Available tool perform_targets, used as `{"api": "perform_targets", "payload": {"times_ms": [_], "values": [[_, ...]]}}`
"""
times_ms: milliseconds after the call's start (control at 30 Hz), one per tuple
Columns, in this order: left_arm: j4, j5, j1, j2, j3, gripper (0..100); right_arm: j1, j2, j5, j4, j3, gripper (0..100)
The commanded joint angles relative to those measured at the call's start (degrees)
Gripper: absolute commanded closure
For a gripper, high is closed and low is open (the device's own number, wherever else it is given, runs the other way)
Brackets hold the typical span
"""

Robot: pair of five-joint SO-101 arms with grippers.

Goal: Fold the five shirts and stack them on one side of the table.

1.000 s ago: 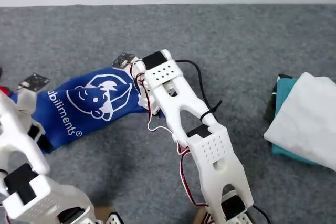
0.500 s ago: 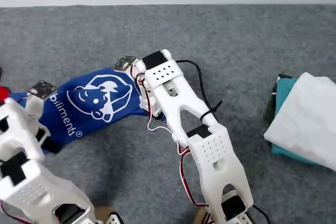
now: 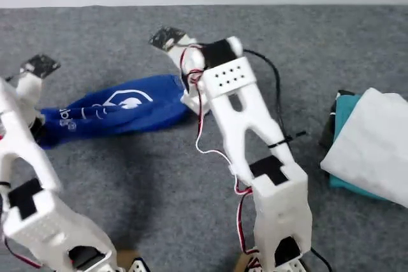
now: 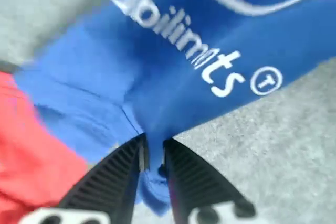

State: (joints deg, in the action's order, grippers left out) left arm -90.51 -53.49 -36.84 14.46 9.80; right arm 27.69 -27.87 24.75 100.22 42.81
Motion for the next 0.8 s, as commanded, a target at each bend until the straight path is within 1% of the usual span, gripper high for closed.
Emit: {"api": "perform_targets", "payload": {"times_ms": [0, 267, 433, 633, 767], "values": [[-2.99, 0.62, 3.34, -8.53, 3.03, 100, -1.10, 7.16, 0.44, 1.27, 1.85, 98.8], [-2.99, 7.56, 8.97, -21.71, 3.21, 100, -2.68, 17.19, 0.53, -4.00, 1.85, 98.8], [-2.37, 11.52, 13.71, -30.59, 3.30, 100, -6.29, 24.84, 3.34, -6.46, 1.85, 98.8], [7.03, 20.66, 14.77, -39.03, 3.30, 100, -10.68, 34.95, 5.36, -8.48, 1.85, 98.8], [11.43, 24.35, 14.86, -43.08, 3.30, 100, -13.67, 41.27, 5.36, -8.48, 1.85, 98.8]]}}
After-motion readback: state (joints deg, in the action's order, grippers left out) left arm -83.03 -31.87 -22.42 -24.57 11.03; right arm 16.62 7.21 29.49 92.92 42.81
